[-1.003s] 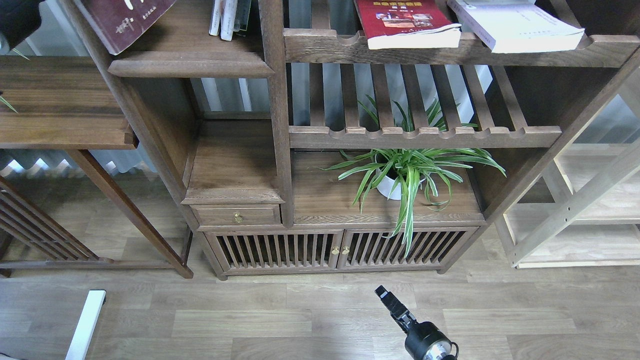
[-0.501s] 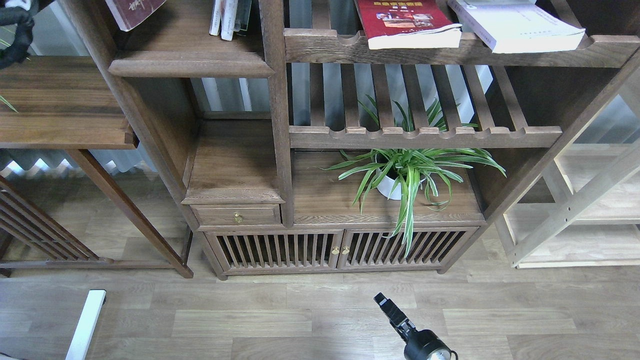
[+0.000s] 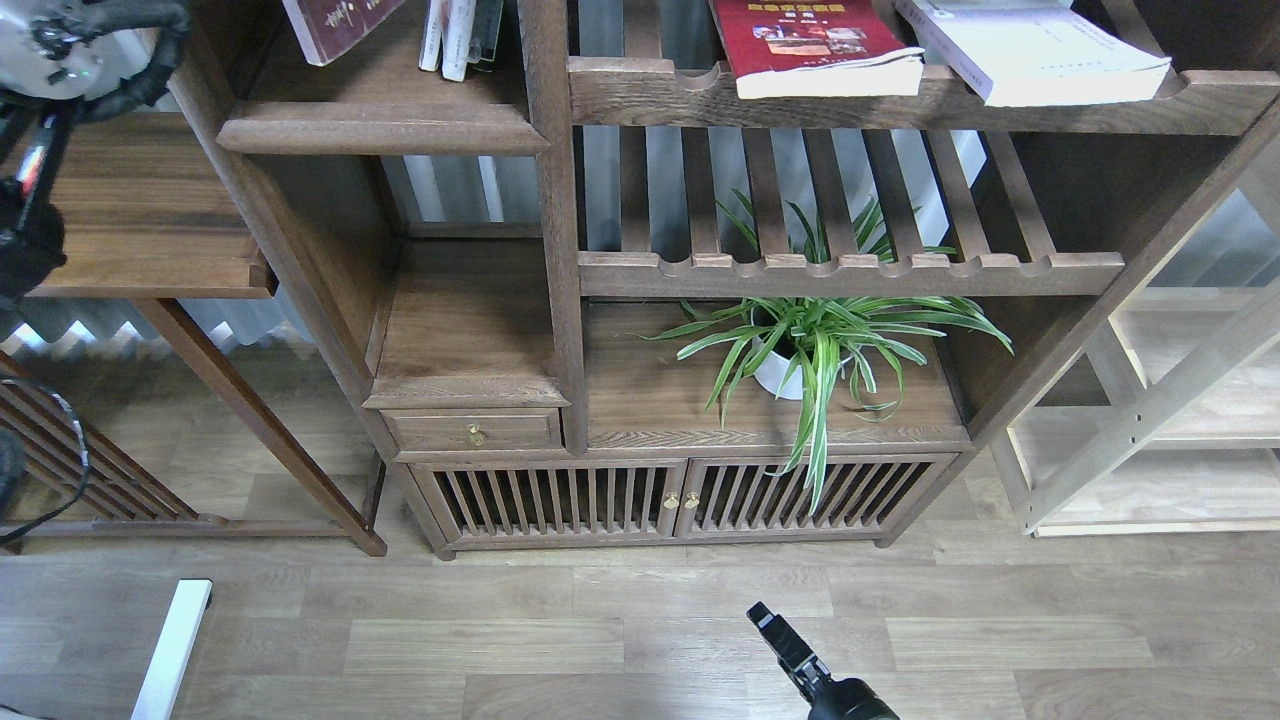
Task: Organize books on shelf
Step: 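Insert the red book upright into the upper shelf with the left gripper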
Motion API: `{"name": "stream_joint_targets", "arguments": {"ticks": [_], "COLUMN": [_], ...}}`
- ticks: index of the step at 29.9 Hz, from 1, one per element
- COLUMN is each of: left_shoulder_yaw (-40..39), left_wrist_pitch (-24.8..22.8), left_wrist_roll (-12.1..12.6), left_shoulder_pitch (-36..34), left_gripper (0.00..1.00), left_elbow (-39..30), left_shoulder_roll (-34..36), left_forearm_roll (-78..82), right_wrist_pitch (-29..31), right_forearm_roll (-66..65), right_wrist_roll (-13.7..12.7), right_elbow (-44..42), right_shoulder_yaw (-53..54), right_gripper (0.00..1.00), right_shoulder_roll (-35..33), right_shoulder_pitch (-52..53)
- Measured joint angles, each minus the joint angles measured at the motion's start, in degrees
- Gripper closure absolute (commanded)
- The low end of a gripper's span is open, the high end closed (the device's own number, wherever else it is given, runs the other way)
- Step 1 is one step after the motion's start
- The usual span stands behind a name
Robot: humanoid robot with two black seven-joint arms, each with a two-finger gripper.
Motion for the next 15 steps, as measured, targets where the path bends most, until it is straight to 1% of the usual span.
{"name": "stream_joint_targets", "arguments": {"ticks": [15], "left_shoulder_yaw": [1.65], "left_wrist_pitch": [-0.83], "left_wrist_roll": [0.00], "left_shoulder_pitch": [-2.78], "left_gripper": [0.97], "left_elbow": [7.06], "left_shoulder_roll": [-3.64], "left_forearm_roll": [0.34], "right_wrist_pitch": [0.00], "right_forearm_roll": [1.08], "right_wrist_roll": [0.03], "right_elbow": [-0.02], "right_shoulder_yaw": [-0.04], "right_gripper": [0.01], "right_shoulder_roll": [0.00], "right_shoulder_pitch": [-1.78]}}
